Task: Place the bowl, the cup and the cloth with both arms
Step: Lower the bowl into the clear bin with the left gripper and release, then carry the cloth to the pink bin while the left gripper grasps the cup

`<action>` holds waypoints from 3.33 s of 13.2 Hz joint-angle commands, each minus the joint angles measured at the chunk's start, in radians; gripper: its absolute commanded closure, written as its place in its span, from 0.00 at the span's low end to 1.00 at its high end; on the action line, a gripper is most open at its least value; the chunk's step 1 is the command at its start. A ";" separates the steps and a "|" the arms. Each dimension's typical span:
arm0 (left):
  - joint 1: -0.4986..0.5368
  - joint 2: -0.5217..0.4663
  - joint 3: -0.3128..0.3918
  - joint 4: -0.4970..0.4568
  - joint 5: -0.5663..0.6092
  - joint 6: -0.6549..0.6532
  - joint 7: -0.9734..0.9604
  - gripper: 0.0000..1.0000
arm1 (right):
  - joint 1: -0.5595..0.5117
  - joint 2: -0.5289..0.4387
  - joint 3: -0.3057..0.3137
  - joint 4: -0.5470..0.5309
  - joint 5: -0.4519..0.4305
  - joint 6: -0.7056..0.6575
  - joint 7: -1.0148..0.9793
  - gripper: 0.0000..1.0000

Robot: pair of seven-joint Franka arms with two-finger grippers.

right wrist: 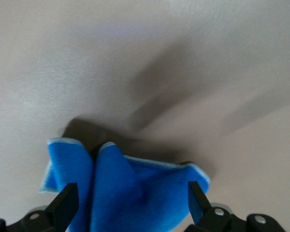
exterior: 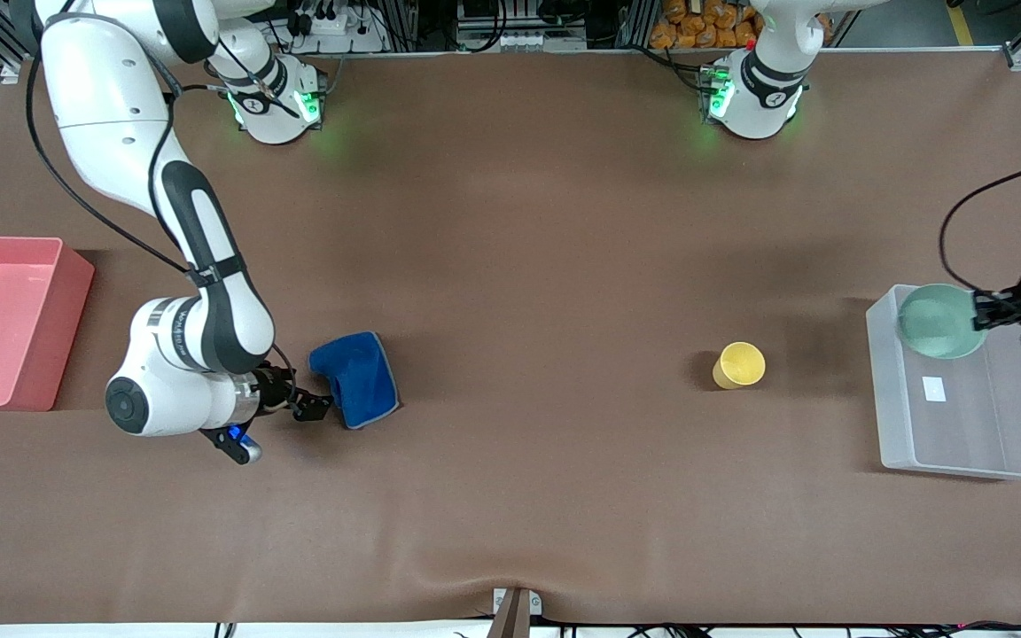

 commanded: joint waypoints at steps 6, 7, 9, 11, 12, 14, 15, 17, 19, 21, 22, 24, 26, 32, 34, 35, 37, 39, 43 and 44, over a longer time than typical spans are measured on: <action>0.094 0.230 0.037 0.061 -0.234 0.125 0.270 1.00 | 0.063 0.021 -0.009 0.021 0.030 0.082 0.099 0.00; 0.093 0.244 0.037 0.061 -0.253 0.131 0.270 1.00 | 0.058 0.024 -0.009 0.020 0.026 0.083 0.090 0.00; 0.096 0.268 0.035 0.056 -0.276 0.141 0.307 1.00 | 0.068 0.036 -0.011 0.012 0.020 0.088 0.088 0.00; 0.096 0.288 0.035 0.045 -0.333 0.159 0.371 1.00 | 0.074 0.056 -0.011 0.012 0.014 0.089 0.087 0.00; 0.110 0.302 0.035 0.045 -0.351 0.171 0.396 1.00 | 0.074 0.064 -0.011 0.012 0.014 0.093 0.087 0.00; 0.114 0.327 0.035 0.045 -0.379 0.197 0.425 1.00 | 0.074 0.065 -0.011 0.010 0.014 0.120 0.087 0.00; 0.114 0.330 0.034 0.045 -0.383 0.202 0.431 1.00 | 0.072 0.069 -0.011 0.004 0.012 0.135 0.085 0.00; 0.105 0.337 0.034 0.051 -0.380 0.202 0.459 0.59 | 0.077 0.070 -0.011 -0.003 0.012 0.164 0.087 0.00; 0.102 0.336 0.035 0.059 -0.371 0.202 0.471 0.00 | 0.078 0.073 -0.011 -0.002 0.010 0.189 0.087 0.00; 0.090 0.318 0.038 0.073 -0.364 0.201 0.471 0.00 | 0.081 0.081 -0.012 -0.003 0.009 0.197 0.087 0.00; 0.081 0.299 0.040 0.082 -0.356 0.198 0.468 0.00 | 0.081 0.081 -0.012 -0.003 0.007 0.197 0.088 0.26; 0.076 0.246 0.040 0.094 -0.338 0.184 0.462 0.00 | 0.080 0.081 -0.012 -0.003 0.006 0.198 0.087 0.91; 0.062 0.187 0.040 0.091 -0.336 0.162 0.458 0.00 | 0.081 0.079 -0.012 -0.003 0.003 0.197 0.087 1.00; -0.079 0.055 -0.009 0.093 -0.126 -0.006 -0.092 0.00 | 0.068 -0.002 -0.017 0.013 -0.081 0.099 0.071 1.00; -0.080 0.052 -0.114 0.093 -0.112 -0.033 -0.258 0.00 | 0.019 -0.062 -0.017 0.046 -0.161 0.006 0.027 1.00; -0.082 0.058 -0.160 0.091 -0.112 -0.033 -0.315 0.00 | -0.001 -0.103 -0.015 0.047 -0.181 -0.027 -0.007 1.00; -0.083 0.069 -0.237 0.093 -0.109 -0.028 -0.450 0.00 | -0.015 -0.184 -0.018 0.050 -0.227 -0.088 -0.041 1.00; -0.087 0.096 -0.279 0.093 -0.104 -0.019 -0.481 0.00 | -0.017 -0.258 -0.015 0.061 -0.346 -0.151 -0.065 1.00; -0.131 0.153 -0.297 0.084 -0.103 0.003 -0.552 0.00 | -0.102 -0.344 -0.031 0.063 -0.436 -0.301 -0.278 1.00; -0.136 0.161 -0.299 0.076 -0.103 0.010 -0.556 0.00 | -0.150 -0.352 -0.032 0.063 -0.436 -0.326 -0.374 1.00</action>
